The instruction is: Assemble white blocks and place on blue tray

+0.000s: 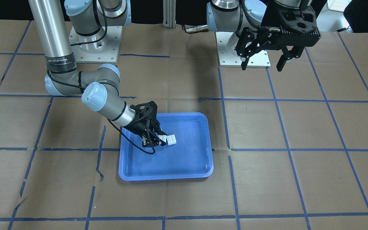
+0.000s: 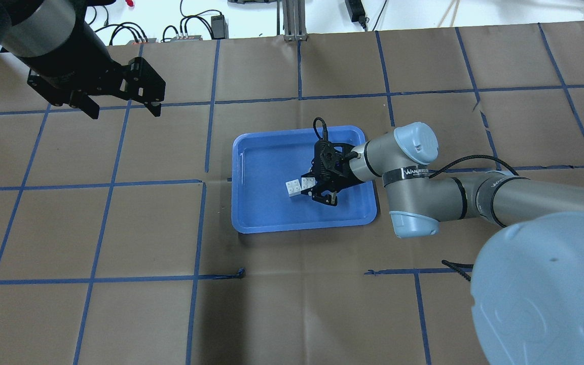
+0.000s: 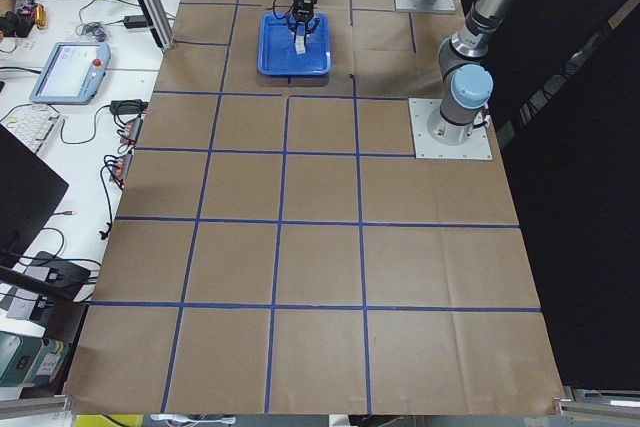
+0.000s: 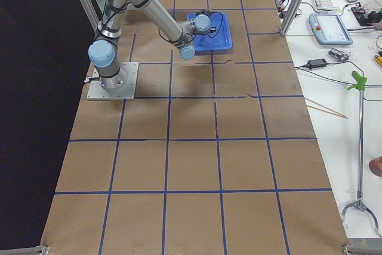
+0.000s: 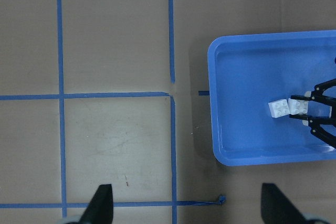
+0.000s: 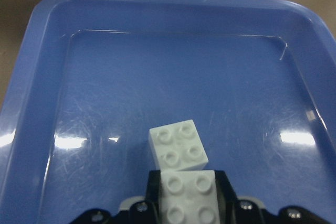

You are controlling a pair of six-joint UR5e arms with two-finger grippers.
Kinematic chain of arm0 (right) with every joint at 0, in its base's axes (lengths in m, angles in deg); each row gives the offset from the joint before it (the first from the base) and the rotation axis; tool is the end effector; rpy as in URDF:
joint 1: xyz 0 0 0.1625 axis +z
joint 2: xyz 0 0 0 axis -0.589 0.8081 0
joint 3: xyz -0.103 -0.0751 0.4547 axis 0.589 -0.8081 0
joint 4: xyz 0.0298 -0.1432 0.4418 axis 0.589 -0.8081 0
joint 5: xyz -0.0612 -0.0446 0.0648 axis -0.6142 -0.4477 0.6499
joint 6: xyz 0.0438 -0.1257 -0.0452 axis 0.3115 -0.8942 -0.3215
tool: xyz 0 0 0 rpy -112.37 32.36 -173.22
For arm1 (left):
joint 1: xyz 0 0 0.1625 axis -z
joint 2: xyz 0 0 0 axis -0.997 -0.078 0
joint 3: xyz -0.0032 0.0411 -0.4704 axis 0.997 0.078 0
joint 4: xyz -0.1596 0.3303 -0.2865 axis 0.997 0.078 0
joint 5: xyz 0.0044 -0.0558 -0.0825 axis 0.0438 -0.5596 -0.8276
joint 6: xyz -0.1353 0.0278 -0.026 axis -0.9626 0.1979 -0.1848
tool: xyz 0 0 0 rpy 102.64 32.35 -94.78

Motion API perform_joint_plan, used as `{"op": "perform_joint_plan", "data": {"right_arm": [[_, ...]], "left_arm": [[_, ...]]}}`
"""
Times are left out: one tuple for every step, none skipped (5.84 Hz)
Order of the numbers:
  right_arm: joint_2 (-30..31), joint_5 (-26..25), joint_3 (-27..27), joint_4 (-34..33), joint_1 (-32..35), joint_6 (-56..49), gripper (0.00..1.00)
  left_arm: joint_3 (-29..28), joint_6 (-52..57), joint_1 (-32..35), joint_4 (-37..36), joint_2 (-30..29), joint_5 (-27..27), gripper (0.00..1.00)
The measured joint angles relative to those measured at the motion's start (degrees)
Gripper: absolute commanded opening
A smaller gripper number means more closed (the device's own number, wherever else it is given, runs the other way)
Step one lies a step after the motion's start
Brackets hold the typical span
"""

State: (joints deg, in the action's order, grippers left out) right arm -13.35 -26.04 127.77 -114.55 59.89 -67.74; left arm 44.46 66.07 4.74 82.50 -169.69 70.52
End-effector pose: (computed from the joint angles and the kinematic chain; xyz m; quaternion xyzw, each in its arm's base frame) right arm 0.2811 -0.5563 0.1117 -0.6676 0.6571 -0.2906 0.1952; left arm -0.1363 -0.5166 0.5516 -0.0063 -0.9978 0.0654 0.0022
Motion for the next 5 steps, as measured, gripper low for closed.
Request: {"op": "perform_joint_plan", "data": {"right_arm": [[0.0, -0.03, 0.0, 0.14, 0.02, 0.0, 0.22], [0.0, -0.06, 0.0, 0.24, 0.06, 0.0, 0.22], [0.02, -0.08, 0.03, 0.3, 0.23, 0.0, 0.22], [0.04, -0.09, 0.07, 0.33, 0.64, 0.03, 0.22], [0.04, -0.09, 0.09, 0.33, 1.05, 0.07, 0.22]], "left_arm": [[0.0, -0.03, -0.02, -0.11, 0.01, -0.15, 0.99], [0.0, -0.04, -0.07, -0.28, -0.02, -0.21, 0.99], [-0.02, -0.02, -0.08, -0.33, -0.03, -0.22, 0.99], [-0.04, -0.03, -0.09, -0.34, -0.02, -0.25, 0.99], [-0.02, -0.07, -0.09, -0.35, 0.02, -0.27, 0.99]]}}
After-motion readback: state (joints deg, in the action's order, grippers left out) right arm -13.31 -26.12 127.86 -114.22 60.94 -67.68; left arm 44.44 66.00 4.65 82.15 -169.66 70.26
